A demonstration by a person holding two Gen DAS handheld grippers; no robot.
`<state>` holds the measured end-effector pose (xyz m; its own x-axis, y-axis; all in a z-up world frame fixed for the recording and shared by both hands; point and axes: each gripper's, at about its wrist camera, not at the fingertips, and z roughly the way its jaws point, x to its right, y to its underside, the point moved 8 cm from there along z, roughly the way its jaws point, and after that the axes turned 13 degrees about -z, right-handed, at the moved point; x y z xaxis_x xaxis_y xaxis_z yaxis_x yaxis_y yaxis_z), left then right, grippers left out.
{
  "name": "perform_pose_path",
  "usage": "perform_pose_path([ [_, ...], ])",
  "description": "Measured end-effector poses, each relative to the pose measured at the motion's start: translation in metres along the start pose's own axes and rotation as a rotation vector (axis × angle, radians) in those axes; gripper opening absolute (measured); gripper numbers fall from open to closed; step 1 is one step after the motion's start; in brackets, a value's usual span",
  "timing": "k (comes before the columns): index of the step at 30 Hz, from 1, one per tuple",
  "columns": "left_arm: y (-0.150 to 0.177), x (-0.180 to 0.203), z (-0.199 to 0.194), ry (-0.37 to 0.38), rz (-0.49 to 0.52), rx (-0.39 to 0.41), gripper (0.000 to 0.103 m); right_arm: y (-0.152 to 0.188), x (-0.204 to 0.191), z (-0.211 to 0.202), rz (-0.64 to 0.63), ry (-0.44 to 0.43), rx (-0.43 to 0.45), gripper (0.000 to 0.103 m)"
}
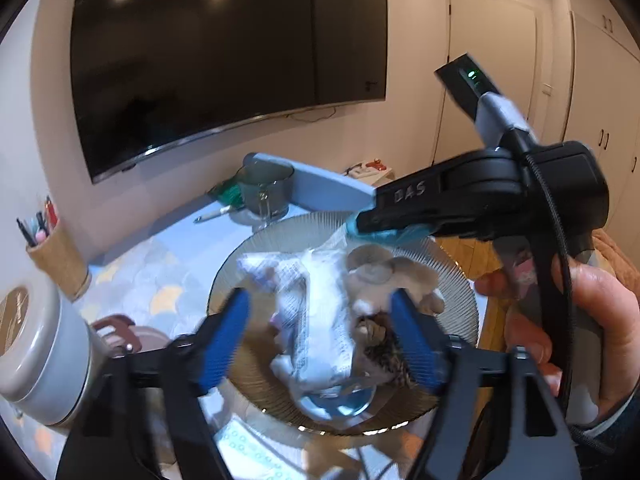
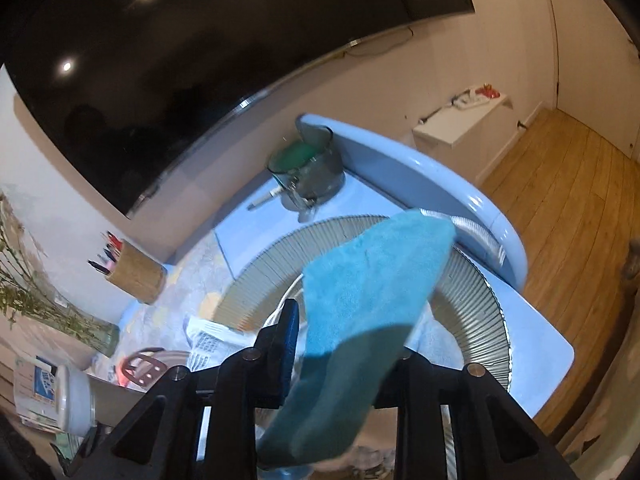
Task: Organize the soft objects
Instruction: 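Open both tools to drop the packet and pouch into the bowl, then move both open tools back over the table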
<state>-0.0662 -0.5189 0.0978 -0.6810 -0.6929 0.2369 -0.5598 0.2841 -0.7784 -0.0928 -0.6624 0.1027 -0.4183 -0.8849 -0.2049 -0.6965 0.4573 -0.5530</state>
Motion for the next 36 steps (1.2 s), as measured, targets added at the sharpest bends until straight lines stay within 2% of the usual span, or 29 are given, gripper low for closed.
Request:
perform_pose_path([
  [1, 0.0, 0.003, 0.002, 0.005, 0.003, -0.009, 0.077, 0.001, 0.001, 0.001, -0.002, 0.001, -0.007, 0.042],
  [3, 0.005, 0.007, -0.001, 0.038, 0.006, -0.028, 0.077, 0.002, 0.003, -0.003, -0.003, -0.006, 0.013, 0.051],
  [6, 0.009, 0.014, -0.008, 0.061, 0.024, -0.028, 0.077, 0.003, -0.001, -0.017, -0.026, -0.01, 0.053, 0.058],
  [14, 0.015, 0.02, -0.065, 0.143, 0.02, -0.001, 0.077, 0.008, -0.015, -0.05, -0.084, -0.021, 0.108, 0.059],
  [17, 0.016, 0.014, -0.087, 0.139, 0.011, 0.018, 0.077, 0.012, -0.025, -0.053, -0.131, -0.035, 0.097, 0.059],
  [19, 0.015, 0.006, -0.099, 0.14, -0.006, 0.024, 0.077, 0.018, -0.031, -0.051, -0.126, -0.08, 0.07, 0.059],
  [22, 0.017, -0.004, -0.12, 0.169, -0.032, 0.029, 0.077, 0.025, -0.04, -0.062, -0.099, -0.131, 0.092, 0.059],
  [26, 0.027, -0.025, -0.146, 0.169, -0.048, 0.046, 0.077, 0.041, -0.063, -0.085, -0.132, -0.144, 0.126, 0.06],
  [29, 0.041, -0.05, -0.161, 0.14, -0.062, 0.043, 0.077, 0.065, -0.085, -0.093, -0.174, -0.171, 0.111, 0.061],
  [31, 0.052, -0.073, -0.171, 0.113, -0.089, 0.034, 0.077, 0.089, -0.109, -0.094, -0.245, -0.186, 0.098, 0.061],
  [32, 0.057, -0.084, -0.175, 0.101, -0.103, 0.03, 0.077, 0.1, -0.118, -0.094, -0.276, -0.178, 0.092, 0.061],
  [36, 0.08, -0.14, -0.183, 0.031, -0.179, -0.007, 0.077, 0.151, -0.167, -0.076, -0.482, -0.035, 0.034, 0.061],
])
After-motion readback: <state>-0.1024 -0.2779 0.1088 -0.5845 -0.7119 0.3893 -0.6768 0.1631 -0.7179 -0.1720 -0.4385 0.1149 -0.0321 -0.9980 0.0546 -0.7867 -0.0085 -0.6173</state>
